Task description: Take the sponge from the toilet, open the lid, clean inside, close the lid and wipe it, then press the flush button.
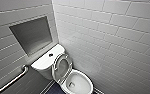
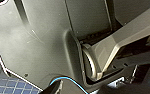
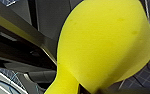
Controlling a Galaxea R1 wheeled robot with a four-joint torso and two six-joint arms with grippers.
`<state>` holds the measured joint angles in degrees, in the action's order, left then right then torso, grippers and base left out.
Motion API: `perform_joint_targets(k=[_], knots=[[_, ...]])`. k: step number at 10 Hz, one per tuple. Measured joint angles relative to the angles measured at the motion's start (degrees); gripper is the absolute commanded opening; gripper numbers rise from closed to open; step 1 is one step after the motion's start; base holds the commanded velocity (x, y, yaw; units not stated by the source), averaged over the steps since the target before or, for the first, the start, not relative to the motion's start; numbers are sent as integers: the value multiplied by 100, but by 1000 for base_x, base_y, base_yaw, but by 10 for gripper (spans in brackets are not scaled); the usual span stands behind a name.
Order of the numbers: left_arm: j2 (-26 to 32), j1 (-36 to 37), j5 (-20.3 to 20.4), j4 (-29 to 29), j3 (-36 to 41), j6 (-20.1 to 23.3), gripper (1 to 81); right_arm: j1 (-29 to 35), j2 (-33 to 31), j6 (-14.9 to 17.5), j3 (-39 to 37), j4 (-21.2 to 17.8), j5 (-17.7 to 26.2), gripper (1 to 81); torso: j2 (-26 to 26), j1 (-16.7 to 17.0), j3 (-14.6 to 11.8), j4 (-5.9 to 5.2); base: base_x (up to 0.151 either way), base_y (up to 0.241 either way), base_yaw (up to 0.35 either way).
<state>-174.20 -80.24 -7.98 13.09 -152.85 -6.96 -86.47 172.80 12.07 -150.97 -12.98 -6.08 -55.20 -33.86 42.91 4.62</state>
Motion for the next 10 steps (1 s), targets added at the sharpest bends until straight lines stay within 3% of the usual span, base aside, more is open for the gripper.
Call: perform_joint_targets(k=[3, 6, 10], knots=[[41, 30, 140, -207, -151, 101, 811, 161, -496, -91, 874, -55, -129, 10, 0, 0, 0, 0, 0, 0, 0], [17, 33, 160, -227, -154, 106, 811, 364, -1735, -494, 1919, -182, -383, 10, 0, 0, 22, 0, 0, 0, 0], [-11, 69, 177, -235, -160, 110, 811, 753, -3210, -1075, 3554, -278, -605, 10, 5, 4, 596, 0, 0, 0, 0]])
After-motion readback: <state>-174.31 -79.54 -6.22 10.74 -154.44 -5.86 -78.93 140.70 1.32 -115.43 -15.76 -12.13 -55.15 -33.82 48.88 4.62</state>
